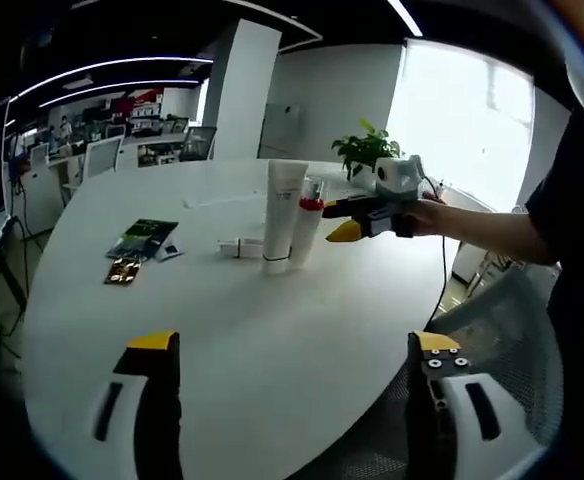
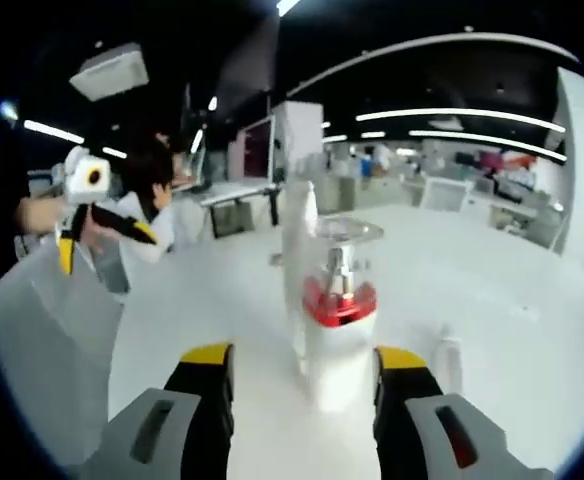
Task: Arrange the skincare products in the storage area until every visible bottle or jar stands upright without overlapping.
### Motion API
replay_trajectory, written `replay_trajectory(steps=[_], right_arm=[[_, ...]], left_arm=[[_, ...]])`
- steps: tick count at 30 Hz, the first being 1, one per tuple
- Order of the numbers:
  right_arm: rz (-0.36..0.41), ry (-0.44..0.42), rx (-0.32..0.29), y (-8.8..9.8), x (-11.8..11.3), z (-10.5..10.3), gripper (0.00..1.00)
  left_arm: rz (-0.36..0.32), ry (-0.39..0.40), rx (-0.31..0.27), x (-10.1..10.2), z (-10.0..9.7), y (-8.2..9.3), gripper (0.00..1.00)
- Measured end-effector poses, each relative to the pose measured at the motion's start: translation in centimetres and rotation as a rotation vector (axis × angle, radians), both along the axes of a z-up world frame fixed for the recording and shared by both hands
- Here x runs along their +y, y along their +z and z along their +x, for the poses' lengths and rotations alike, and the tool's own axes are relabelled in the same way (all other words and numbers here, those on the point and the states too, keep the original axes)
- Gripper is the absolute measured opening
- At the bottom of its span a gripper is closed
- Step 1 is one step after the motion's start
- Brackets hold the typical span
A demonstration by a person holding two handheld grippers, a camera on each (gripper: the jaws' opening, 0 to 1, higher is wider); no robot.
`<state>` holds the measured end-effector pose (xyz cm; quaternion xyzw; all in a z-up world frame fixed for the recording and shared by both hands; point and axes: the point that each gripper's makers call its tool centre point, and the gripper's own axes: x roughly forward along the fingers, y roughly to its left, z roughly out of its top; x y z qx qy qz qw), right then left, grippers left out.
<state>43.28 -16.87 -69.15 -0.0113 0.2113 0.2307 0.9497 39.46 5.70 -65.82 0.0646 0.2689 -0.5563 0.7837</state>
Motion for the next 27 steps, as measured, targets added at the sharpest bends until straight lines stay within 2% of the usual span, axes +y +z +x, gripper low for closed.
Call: replay_trajectory(steps=[3,7,14,15,19,27], right_arm=[[0.006,-0.051,0.009,0.5,0.2,-0.8,0.57],[0.048,-0.1,0.026,1.4,0.6,-1.7,0.65],[0.063,-0.127,0.045,3.4,2.1,-3.6,0.72],[0.086,-0.149,0.054,3.7,2.2,-3.8,0.74],[0.09,-0.164,0.066,4.1,2.7,-4.4,0.79],[0.098,-0.162,0.106,4.5,3.9,-6.6,0.84]], left_arm=[[0.002,0.014,0.014,0.1,0.0,0.3,0.87],[-0.026,0.045,0.022,-0.3,0.0,1.4,0.93],[-0.035,0.049,0.03,-0.1,-0.6,2.6,0.92],[-0.032,0.051,0.037,0.0,-0.7,2.5,0.92],[-0.03,0.067,0.061,0.3,-1.0,2.5,0.93],[-0.04,0.1,0.087,1.2,-1.2,3.2,0.93]])
